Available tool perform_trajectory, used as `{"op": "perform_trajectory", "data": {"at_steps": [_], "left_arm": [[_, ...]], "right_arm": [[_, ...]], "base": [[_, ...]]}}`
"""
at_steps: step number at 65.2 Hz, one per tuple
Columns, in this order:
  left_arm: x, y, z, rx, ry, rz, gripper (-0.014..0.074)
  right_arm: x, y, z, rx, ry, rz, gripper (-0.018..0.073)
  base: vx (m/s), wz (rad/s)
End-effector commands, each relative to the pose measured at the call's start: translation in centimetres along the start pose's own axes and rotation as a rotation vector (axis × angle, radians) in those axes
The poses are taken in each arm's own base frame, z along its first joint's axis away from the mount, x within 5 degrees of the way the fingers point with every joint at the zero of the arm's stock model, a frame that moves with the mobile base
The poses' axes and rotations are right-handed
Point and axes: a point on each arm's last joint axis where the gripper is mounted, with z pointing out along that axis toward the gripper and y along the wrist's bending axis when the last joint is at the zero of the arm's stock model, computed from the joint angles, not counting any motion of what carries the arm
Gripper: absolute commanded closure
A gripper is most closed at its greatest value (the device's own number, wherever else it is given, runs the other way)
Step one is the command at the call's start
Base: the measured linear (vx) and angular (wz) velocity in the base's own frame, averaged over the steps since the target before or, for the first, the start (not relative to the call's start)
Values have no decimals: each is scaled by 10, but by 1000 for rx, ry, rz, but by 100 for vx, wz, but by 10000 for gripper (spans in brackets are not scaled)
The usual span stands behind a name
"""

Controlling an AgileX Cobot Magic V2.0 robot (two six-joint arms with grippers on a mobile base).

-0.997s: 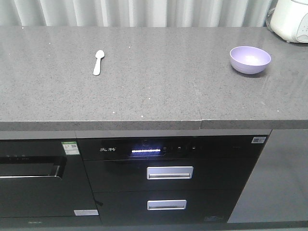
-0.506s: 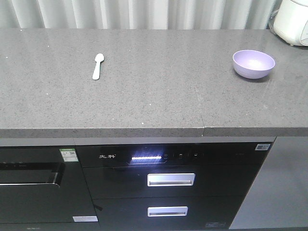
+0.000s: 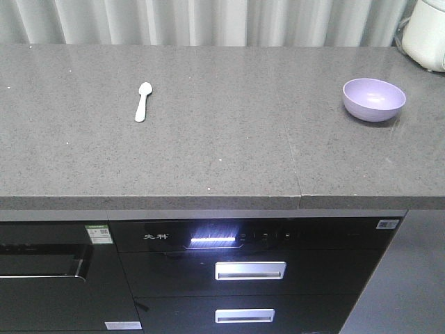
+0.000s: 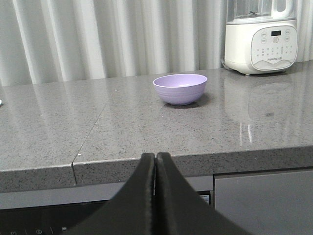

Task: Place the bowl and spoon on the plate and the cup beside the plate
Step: 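Approach the counter until the spoon and bowl are within reach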

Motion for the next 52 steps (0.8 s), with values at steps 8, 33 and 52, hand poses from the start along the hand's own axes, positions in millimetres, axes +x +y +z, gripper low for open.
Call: {"op": "perform_trajectory", "data": {"at_steps": [8,33,52], "left_arm": [[3,0,1,3,-53,-13,603],[3,0,1,3,-53,-13,603],[3,0,1,3,-53,-13,603]], "right_arm": [[-7,1,-1,-13,-82,-8,565],[-7,1,-1,-13,-82,-8,565],[-7,1,-1,-13,-82,-8,565]], "base": [[6,2],[7,2],[8,2]]}}
